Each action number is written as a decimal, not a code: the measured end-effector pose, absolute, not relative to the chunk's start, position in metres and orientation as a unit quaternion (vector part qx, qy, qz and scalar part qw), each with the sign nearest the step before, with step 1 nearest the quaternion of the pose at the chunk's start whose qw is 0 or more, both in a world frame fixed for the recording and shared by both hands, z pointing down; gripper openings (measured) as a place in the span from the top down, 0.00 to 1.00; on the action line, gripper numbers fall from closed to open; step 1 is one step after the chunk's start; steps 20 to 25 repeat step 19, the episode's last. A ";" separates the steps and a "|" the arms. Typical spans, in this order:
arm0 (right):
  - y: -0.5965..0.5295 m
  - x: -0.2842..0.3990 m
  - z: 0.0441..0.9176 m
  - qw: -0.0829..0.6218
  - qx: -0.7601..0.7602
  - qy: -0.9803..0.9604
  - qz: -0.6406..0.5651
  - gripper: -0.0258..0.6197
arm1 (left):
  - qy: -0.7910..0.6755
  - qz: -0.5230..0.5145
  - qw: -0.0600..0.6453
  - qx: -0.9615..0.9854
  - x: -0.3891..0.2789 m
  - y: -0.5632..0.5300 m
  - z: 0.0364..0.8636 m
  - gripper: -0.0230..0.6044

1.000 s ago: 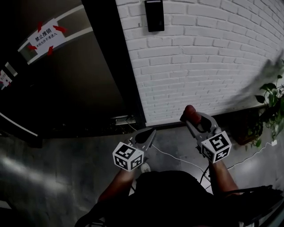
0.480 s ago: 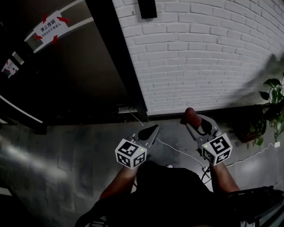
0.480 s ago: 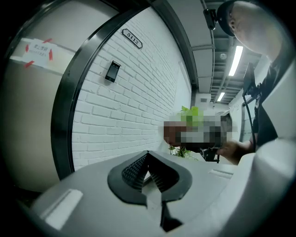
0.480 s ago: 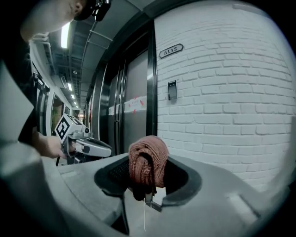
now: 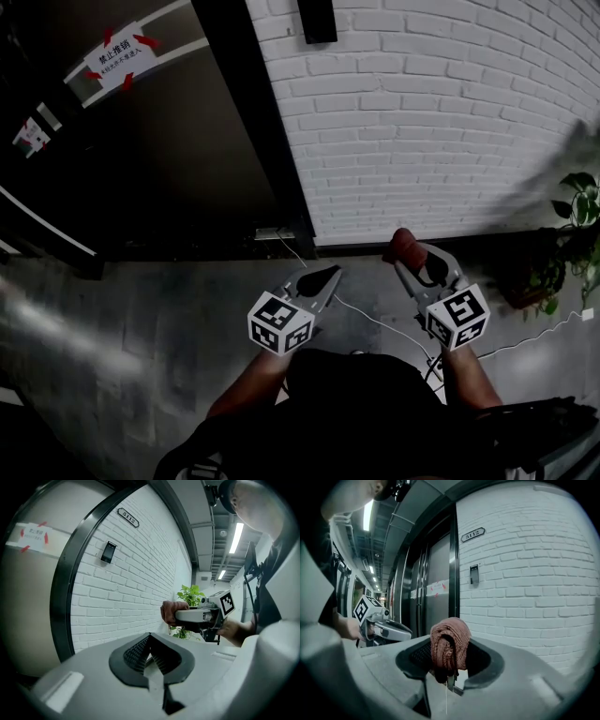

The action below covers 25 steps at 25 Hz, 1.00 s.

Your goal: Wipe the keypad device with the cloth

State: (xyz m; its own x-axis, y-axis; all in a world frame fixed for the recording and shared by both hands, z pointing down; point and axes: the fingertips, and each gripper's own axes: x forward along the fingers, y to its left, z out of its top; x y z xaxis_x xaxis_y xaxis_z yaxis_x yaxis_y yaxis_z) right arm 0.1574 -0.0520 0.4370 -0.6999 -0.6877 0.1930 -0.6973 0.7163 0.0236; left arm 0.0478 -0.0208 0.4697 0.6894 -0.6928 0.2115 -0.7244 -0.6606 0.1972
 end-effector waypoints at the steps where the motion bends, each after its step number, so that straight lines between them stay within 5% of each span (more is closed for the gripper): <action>1: -0.052 0.158 0.437 0.093 0.376 -0.922 0.025 0.72 | -0.390 0.059 0.133 0.909 0.048 -0.021 0.469 0.94; 25: -0.049 0.144 0.438 0.093 0.372 -0.923 0.027 0.72 | -0.404 0.048 0.119 0.906 0.030 -0.020 0.456 0.94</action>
